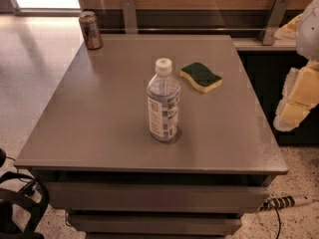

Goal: Move sponge near orange can

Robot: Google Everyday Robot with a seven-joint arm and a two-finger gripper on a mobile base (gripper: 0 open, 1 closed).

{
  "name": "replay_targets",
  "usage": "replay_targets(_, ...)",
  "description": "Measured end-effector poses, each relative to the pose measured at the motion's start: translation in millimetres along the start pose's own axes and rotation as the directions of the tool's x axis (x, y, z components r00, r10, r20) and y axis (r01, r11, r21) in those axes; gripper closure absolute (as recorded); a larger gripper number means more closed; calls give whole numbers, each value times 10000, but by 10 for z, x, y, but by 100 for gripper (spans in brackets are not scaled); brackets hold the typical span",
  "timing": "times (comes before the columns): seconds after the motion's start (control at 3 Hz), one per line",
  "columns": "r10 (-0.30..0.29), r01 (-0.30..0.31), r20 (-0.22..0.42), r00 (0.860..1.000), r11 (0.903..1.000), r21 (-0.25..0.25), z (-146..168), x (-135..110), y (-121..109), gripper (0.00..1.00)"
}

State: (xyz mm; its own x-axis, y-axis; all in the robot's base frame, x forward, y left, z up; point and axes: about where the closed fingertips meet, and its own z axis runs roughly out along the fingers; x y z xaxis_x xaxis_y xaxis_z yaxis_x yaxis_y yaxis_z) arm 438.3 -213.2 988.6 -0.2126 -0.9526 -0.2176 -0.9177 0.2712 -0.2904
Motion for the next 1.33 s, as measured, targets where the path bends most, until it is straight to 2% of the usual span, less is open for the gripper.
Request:
replay_targets(0.33,48,-48,88,9999,10000,17,10,7,-37,0)
replay_targets(0.67,374,-381,687,9969,9992,99,80,59,-289,0)
replay_targets(1.0,894,-941,2535,9632,9955,64,455,169,-693,0)
replay_targets(1.33,1472,-1623,4942,8568,9867,-124,950,102,-983,0)
